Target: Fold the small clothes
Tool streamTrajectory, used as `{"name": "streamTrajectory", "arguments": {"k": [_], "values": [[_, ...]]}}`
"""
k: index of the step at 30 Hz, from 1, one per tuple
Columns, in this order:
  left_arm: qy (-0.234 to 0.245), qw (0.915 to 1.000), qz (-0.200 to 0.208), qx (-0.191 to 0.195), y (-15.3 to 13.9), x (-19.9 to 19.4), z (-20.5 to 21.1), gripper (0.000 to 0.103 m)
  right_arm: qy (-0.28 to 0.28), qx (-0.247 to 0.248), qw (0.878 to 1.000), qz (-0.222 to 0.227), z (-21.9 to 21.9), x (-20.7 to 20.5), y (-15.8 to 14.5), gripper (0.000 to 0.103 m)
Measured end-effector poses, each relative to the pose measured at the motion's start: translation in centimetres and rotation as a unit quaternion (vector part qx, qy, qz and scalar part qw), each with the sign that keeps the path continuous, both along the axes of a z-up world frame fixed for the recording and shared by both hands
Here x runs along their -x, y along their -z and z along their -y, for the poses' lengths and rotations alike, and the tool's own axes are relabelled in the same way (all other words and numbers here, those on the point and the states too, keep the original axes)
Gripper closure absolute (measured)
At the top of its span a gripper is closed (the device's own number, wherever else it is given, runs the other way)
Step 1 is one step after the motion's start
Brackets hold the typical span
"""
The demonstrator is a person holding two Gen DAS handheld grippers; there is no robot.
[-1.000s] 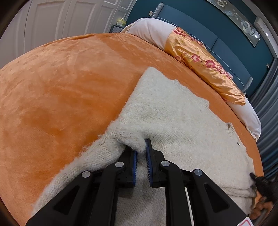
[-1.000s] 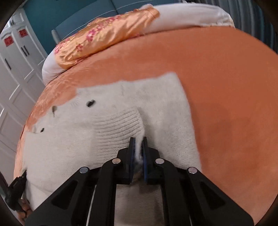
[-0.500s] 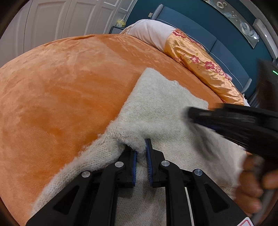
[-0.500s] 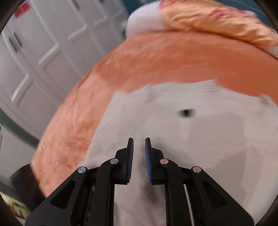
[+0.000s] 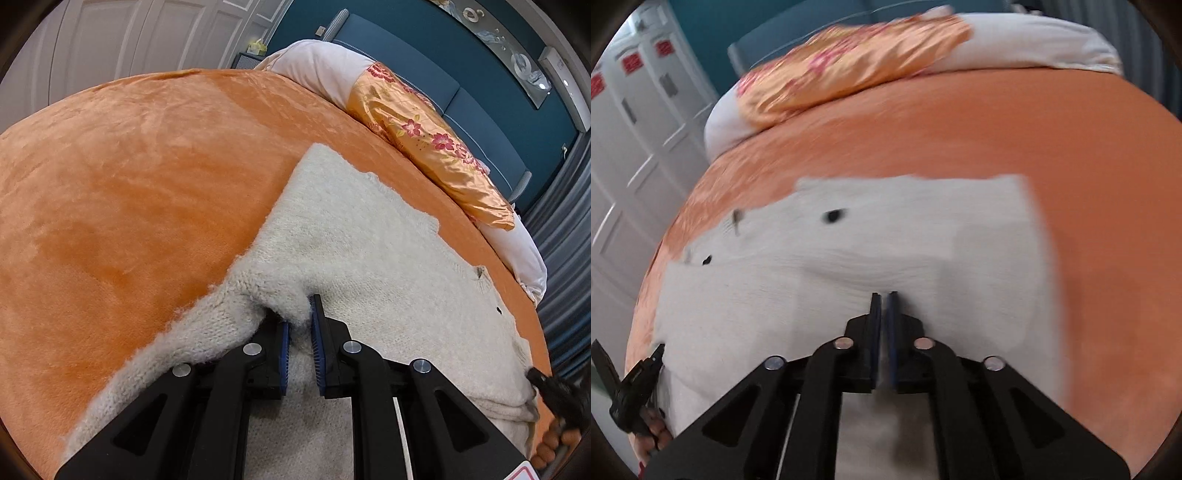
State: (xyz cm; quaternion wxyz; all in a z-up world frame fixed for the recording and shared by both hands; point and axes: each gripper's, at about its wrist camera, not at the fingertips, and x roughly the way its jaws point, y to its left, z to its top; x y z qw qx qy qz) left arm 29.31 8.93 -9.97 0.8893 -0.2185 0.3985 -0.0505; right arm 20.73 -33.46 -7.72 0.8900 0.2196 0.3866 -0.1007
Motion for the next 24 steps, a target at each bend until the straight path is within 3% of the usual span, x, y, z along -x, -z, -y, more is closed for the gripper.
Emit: {"name": "streamTrajectory", "arguments": {"k": [1,2,4,5,7,8,10,11,14,16,19,20,21,23,24], "values": [[0.000,1.0000,-0.003,0.002,-0.2,-0.1,0.0,0.088,-0.001,0.002,1.000,-0.003,-0.2,0.3,0.1,0.067],[0.001,0.9999,-0.010,0.006,-0.3,-0.2,0.0,0.085,-0.007,0.001,1.000,-0.005,-0.4,0.5,0.3,0.049],[-0.004,0.9997,-0.022,0.011,-0.6,-0.4,0.0,0.085,-0.026,-0.008,0.999,-0.019,-1.0,0.5,1.2,0.046],[-0.008,0.9994,-0.032,0.013,-0.8,-0.6,0.0,0.085,-0.030,-0.004,0.999,-0.027,-1.4,0.4,1.5,0.056],[-0.008,0.9991,-0.043,0.003,-1.6,-0.9,0.1,0.090,-0.031,-0.009,0.999,-0.011,-2.2,0.3,0.9,0.094],[-0.006,0.9991,-0.042,-0.006,-1.9,-1.0,0.3,0.095,-0.025,-0.025,0.999,0.019,-2.0,0.8,-0.3,0.095],[-0.004,0.9986,-0.034,-0.040,-2.8,-1.1,0.5,0.095,-0.010,-0.025,0.998,0.058,-1.3,1.6,-2.0,0.095],[-0.002,0.9976,-0.038,-0.057,-2.6,-1.2,0.7,0.095,0.002,-0.016,0.998,0.056,-0.8,1.7,-1.7,0.095],[0.005,0.9946,-0.059,-0.085,-1.1,-1.7,1.0,0.091,0.014,-0.040,0.999,-0.023,1.1,0.5,3.4,0.096],[0.011,0.9932,-0.060,-0.100,-1.5,-1.5,1.2,0.090,0.010,-0.040,0.999,-0.018,1.0,0.8,2.2,0.093],[0.029,0.9939,-0.064,-0.085,-3.4,0.1,0.5,0.084,0.009,-0.030,0.999,0.020,0.3,3.8,-2.2,0.090],[0.038,0.9943,-0.059,-0.080,-4.4,1.5,0.0,0.081,0.004,-0.024,0.999,0.025,0.1,5.8,-3.4,0.086],[0.048,0.9944,-0.057,-0.076,-5.1,3.0,-0.5,0.075,0.003,-0.024,0.999,0.026,0.2,8.3,-4.2,0.073],[0.063,0.9940,-0.060,-0.067,-6.4,6.7,-1.9,0.041,-0.001,-0.039,0.999,0.022,0.4,12.4,-4.8,0.054],[0.065,0.9937,-0.062,-0.067,-6.8,8.9,-2.8,0.039,-0.004,-0.055,0.998,0.006,0.4,15.4,-4.3,0.052]]}}
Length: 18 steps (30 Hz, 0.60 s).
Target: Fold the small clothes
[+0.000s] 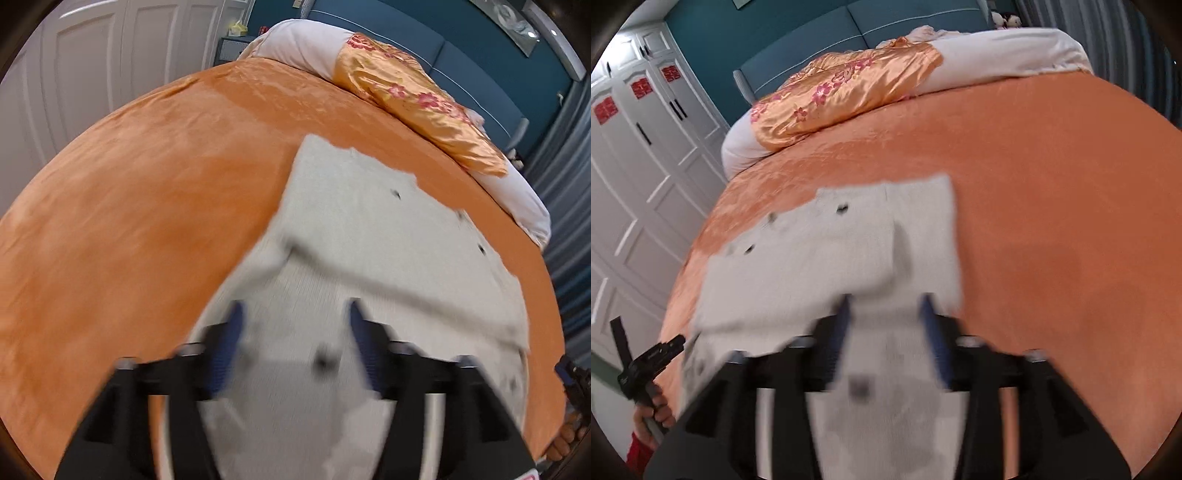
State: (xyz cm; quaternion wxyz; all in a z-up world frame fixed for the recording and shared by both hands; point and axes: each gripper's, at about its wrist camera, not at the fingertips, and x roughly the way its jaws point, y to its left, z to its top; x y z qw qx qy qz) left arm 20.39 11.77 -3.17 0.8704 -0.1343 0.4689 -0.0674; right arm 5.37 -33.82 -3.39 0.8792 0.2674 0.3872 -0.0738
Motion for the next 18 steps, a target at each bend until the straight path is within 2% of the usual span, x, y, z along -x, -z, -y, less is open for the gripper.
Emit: {"name": "streamTrajectory", "arguments": {"k": [2,4,6,8,10,11,13,16,18], "values": [[0.006,0.9998,-0.019,-0.002,-0.1,3.6,-1.3,0.032,-0.006,-0.025,0.999,-0.033,-0.8,4.8,1.4,0.051],[-0.003,0.9989,-0.046,0.004,0.4,6.7,-2.9,0.032,-0.003,-0.045,0.996,-0.074,-2.2,8.9,3.3,0.050],[-0.019,0.9960,-0.081,0.031,1.6,9.8,-4.6,0.032,-0.001,-0.090,0.991,-0.098,-3.6,12.4,5.4,0.049],[-0.038,0.9912,-0.106,0.071,2.8,11.8,-5.8,0.032,0.007,-0.131,0.986,-0.101,-4.5,14.3,7.0,0.049],[-0.053,0.9851,-0.122,0.109,3.7,13.0,-6.3,0.032,0.013,-0.153,0.983,-0.097,-5.4,15.0,7.9,0.049],[-0.058,0.9834,-0.117,0.126,3.7,13.7,-6.3,0.032,0.013,-0.160,0.983,-0.089,-5.7,15.0,8.0,0.049],[-0.054,0.9830,-0.112,0.135,3.8,13.9,-6.0,0.032,0.012,-0.165,0.983,-0.076,-6.7,14.2,8.1,0.049],[-0.034,0.9780,-0.121,0.166,4.0,13.4,-4.9,0.032,0.009,-0.172,0.983,-0.065,-7.4,12.8,8.4,0.049],[-0.031,0.9776,-0.127,0.164,4.0,13.1,-4.5,0.035,0.015,-0.172,0.983,-0.060,-7.5,12.7,8.6,0.049]]}}
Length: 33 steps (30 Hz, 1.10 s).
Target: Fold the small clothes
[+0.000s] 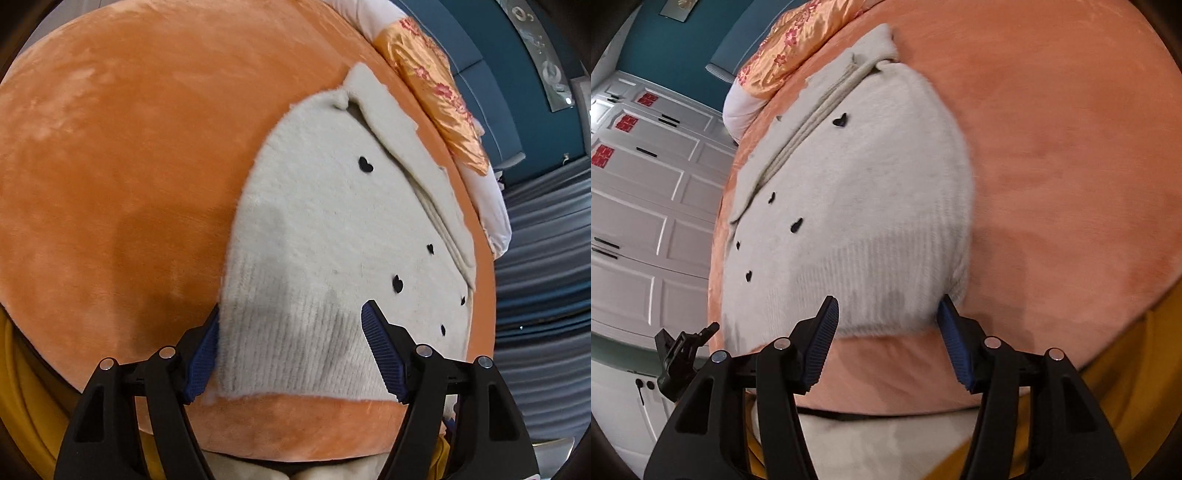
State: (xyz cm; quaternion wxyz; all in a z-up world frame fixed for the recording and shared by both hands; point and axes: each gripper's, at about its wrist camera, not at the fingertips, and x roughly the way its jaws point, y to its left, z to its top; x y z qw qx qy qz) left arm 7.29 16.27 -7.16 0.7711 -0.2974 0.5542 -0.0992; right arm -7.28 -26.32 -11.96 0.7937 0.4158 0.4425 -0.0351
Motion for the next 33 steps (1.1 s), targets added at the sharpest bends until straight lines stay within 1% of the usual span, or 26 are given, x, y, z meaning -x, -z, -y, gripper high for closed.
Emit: {"name": "streamTrajectory", "arguments": {"k": [1,2,3,4,5,6,7,9,12,14,16,18,19,21,23,25,27,29,30,31,33], "values": [[0.003,1.0000,-0.001,0.000,0.0,-0.1,0.2,0.036,0.002,0.002,1.000,0.003,-0.1,0.0,-0.1,0.051],[0.004,1.0000,-0.004,-0.005,0.0,-0.2,0.4,0.049,0.003,0.007,1.000,0.002,-0.2,-0.4,-0.2,0.060],[0.009,0.9999,-0.008,-0.005,0.0,-0.3,0.5,0.074,0.002,0.011,1.000,-0.001,-0.2,-0.5,-0.3,0.075],[0.014,0.9998,-0.012,0.001,0.0,-0.4,0.5,0.088,0.001,0.017,1.000,-0.001,-0.2,-0.5,-0.4,0.085],[0.021,0.9996,-0.018,0.005,-0.2,-0.5,0.7,0.097,0.004,0.023,1.000,-0.001,-0.1,-0.5,-0.7,0.098],[0.022,0.9997,-0.015,0.001,-0.7,-0.4,0.6,0.097,0.007,0.027,1.000,0.003,0.0,-0.3,-1.0,0.099],[0.022,0.9997,-0.007,-0.004,-1.3,-0.2,0.5,0.097,0.012,0.040,0.999,0.014,0.0,0.0,-2.0,0.099],[0.028,0.9994,0.013,-0.018,-3.3,0.7,0.3,0.098,0.015,0.065,0.997,0.030,0.0,0.7,-3.8,0.100],[0.042,0.9981,0.032,-0.030,-6.1,2.3,0.0,0.098,0.010,0.124,0.991,0.048,-0.4,2.9,-7.1,0.100],[0.059,0.9966,0.040,-0.041,-7.5,3.5,0.2,0.098,-0.003,0.146,0.988,0.045,-0.7,4.2,-8.2,0.101],[0.078,0.9947,0.042,-0.052,-8.4,4.8,0.4,0.098,-0.024,0.166,0.985,0.031,-1.0,5.8,-8.6,0.101],[0.100,0.9921,0.031,-0.069,-9.0,6.8,0.6,0.098,-0.046,0.175,0.983,0.011,-1.4,7.6,-8.6,0.101],[0.110,0.9903,0.025,-0.081,-9.1,7.9,0.7,0.098,-0.068,0.178,0.982,-0.008,-1.8,9.1,-8.5,0.101],[0.136,0.9856,0.001,-0.101,-8.9,10.8,0.5,0.098,-0.107,0.180,0.977,-0.042,-2.6,11.5,-8.2,0.101],[0.156,0.9807,-0.032,-0.113,-8.5,13.9,0.2,0.098,-0.136,0.167,0.974,-0.073,-3.3,13.9,-8.1,0.101],[0.160,0.9784,-0.054,-0.119,-8.6,16.2,-0.2,0.098,-0.157,0.152,0.971,-0.094,-3.9,15.7,-8.3,0.101],[0.154,0.9796,-0.058,-0.115,-9.6,17.8,-0.3,0.098,-0.173,0.146,0.969,-0.100,-4.5,17.1,-9.5,0.101],[0.134,0.9856,-0.028,-0.099,-11.9,16.9,-0.2,0.098,-0.158,0.148,0.974,-0.073,-3.8,16.5,-11.5,0.101],[0.125,0.9879,-0.005,-0.092,-13.1,15.9,-0.2,0.098,-0.139,0.157,0.977,-0.043,-2.8,15.4,-13.0,0.101],[0.112,0.9895,0.034,-0.085,-14.8,13.7,0.1,0.098,-0.126,0.163,0.978,-0.022,-2.3,14.6,-13.9,0.101],[0.094,0.9894,0.092,-0.061,-16.8,9.7,0.5,0.098,-0.070,0.175,0.980,0.061,0.7,11.0,-16.4,0.101]]}}
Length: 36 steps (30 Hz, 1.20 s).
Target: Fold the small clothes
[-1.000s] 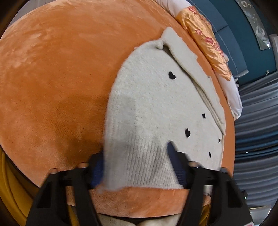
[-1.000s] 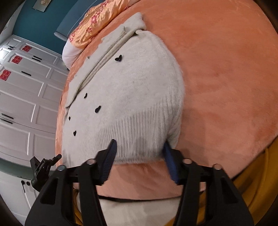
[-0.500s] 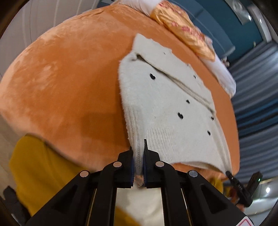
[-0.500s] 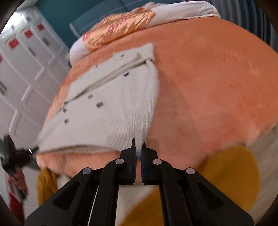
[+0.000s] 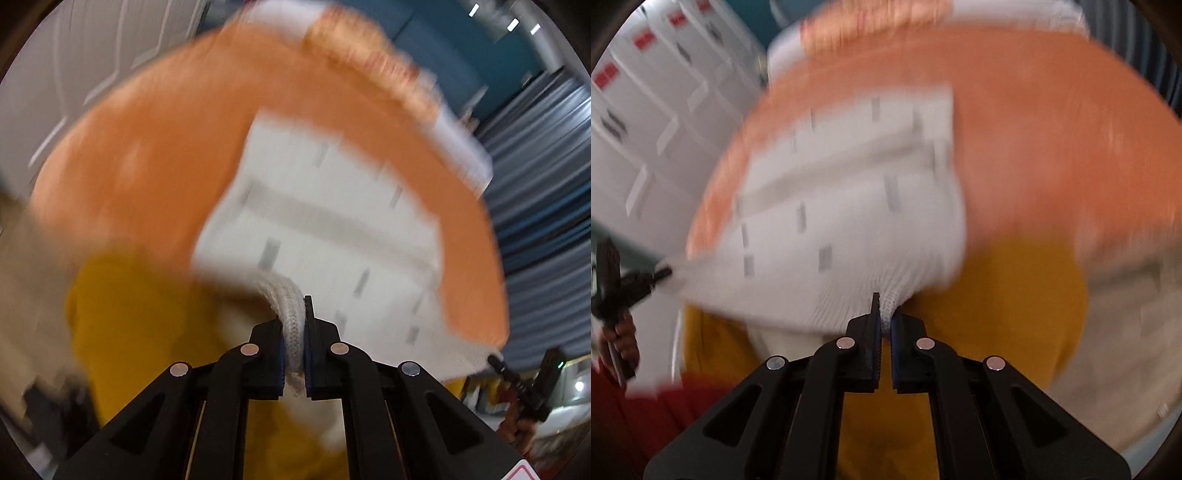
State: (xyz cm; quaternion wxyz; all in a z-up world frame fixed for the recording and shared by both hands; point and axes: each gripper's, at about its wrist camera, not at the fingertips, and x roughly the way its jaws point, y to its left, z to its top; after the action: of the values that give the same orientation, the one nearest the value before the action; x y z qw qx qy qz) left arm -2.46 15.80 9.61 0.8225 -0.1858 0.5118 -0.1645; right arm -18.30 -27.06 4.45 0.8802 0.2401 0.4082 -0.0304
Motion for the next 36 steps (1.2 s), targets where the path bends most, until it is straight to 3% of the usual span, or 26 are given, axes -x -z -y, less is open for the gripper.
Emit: {"name": "streamTrajectory", "arguments": {"k": [3,6,10,12,16,24,28,30,31,32,34,36], "values": [[-0.024,0.9948,0.094,0.030,-2.0,-7.1,1.2,0.098,0.046,-0.002,0.993,0.107,3.5,-5.0,-1.2,0.101],[-0.053,0.9891,0.134,0.032,-1.4,-13.2,2.4,0.098,0.094,-0.039,0.983,0.153,6.4,-10.6,0.0,0.101],[-0.084,0.9903,0.108,0.022,3.1,-21.2,4.7,0.098,0.123,-0.046,0.980,0.149,7.6,-17.3,2.5,0.101],[-0.094,0.9910,0.095,-0.001,5.6,-23.3,5.4,0.098,0.129,-0.041,0.981,0.136,8.0,-20.4,4.1,0.101],[-0.106,0.9925,0.060,-0.013,10.1,-26.6,5.4,0.098,0.147,-0.054,0.982,0.107,8.7,-24.2,7.3,0.101],[-0.105,0.9932,0.019,-0.045,15.2,-28.6,6.2,0.094,0.155,-0.060,0.986,0.031,9.5,-28.6,14.0,0.099],[-0.104,0.9930,0.027,-0.047,15.4,-28.5,6.3,0.086,0.171,-0.063,0.981,0.071,10.6,-27.5,11.8,0.092],[-0.115,0.9916,0.044,-0.040,13.7,-27.7,5.7,0.067,0.189,-0.054,0.972,0.125,11.0,-24.8,9.1,0.076],[-0.126,0.9896,0.059,-0.038,12.6,-26.9,5.3,0.039,0.194,-0.049,0.969,0.142,10.9,-23.6,8.1,0.067],[-0.138,0.9860,0.088,-0.031,11.1,-25.4,4.4,0.027,0.194,-0.041,0.969,0.148,10.8,-22.4,7.3,0.054],[-0.124,0.9851,0.117,-0.022,9.5,-23.2,3.5,0.020,0.155,-0.006,0.980,0.123,9.3,-20.1,6.4,0.054],[-0.101,0.9892,0.098,-0.042,9.3,-21.1,2.8,0.017,0.122,0.038,0.988,0.091,7.3,-18.6,6.6,0.053]]}}
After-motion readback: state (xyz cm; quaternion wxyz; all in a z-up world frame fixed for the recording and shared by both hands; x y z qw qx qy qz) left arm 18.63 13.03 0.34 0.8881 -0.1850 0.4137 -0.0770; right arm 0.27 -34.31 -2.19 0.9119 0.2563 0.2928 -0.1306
